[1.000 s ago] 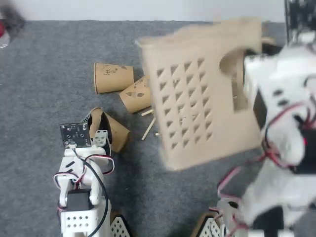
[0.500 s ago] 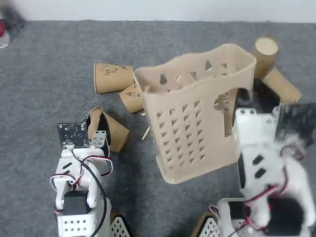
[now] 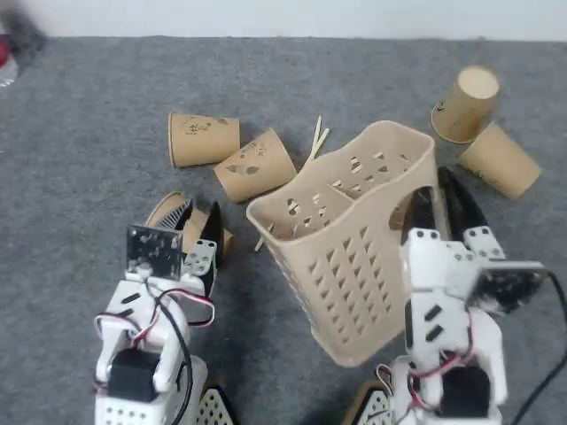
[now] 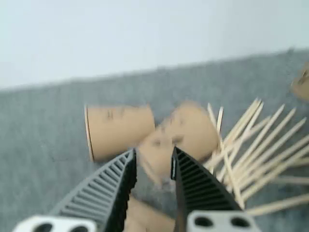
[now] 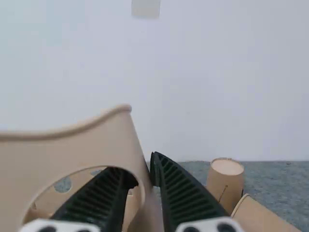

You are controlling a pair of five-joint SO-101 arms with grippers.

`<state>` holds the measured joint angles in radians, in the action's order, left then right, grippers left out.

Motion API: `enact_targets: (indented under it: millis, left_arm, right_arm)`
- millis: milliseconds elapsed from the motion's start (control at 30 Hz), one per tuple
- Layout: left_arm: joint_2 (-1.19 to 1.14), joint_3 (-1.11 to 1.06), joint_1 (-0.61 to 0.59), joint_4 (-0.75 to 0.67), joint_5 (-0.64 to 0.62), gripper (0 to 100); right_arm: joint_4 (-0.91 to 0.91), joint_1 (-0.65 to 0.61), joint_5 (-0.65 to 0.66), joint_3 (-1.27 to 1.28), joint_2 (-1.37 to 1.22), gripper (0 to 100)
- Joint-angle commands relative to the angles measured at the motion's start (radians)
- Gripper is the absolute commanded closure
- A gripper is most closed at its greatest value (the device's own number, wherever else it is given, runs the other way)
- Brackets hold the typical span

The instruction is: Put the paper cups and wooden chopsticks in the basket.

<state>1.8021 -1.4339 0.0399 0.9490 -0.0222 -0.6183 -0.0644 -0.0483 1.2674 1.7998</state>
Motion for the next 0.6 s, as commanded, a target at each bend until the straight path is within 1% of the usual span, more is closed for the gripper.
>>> enact_targets:
  millis: [0,67,133,200,300,367,467,567]
  left_arm:
    - [-0.071,0.254,0.026,-0.035,0.064,84]
    - [-0.227,0.409,0.046,-0.018,0.077,82]
    - [-0.448,0.582,0.049,0.02,0.075,81]
    - [-0.689,0.776,0.051,0.104,0.072,81]
    - [-0.994,1.107,0.051,0.298,0.037,81]
    - [-1.142,1.345,0.058,0.427,0.026,81]
    - [-1.332,1.682,0.137,0.623,0.031,81]
    - [-1.527,1.991,0.253,0.812,0.08,81]
  right_arm:
    - [0.163,0.012,-0.018,0.098,0.015,99.1]
    - [0.219,0.013,-0.017,0.149,0.015,99.1]
    - [0.243,0.013,-0.017,0.175,0.015,99.1]
    - [0.243,0.013,-0.017,0.181,0.015,99.1]
    - [0.243,0.013,-0.02,0.181,0.015,99.1]
    - [0.245,0.013,-0.021,0.181,0.015,99.1]
    - [0.249,0.012,-0.021,0.181,0.015,99.1]
    - [0.259,0.012,-0.018,0.175,0.015,99.1]
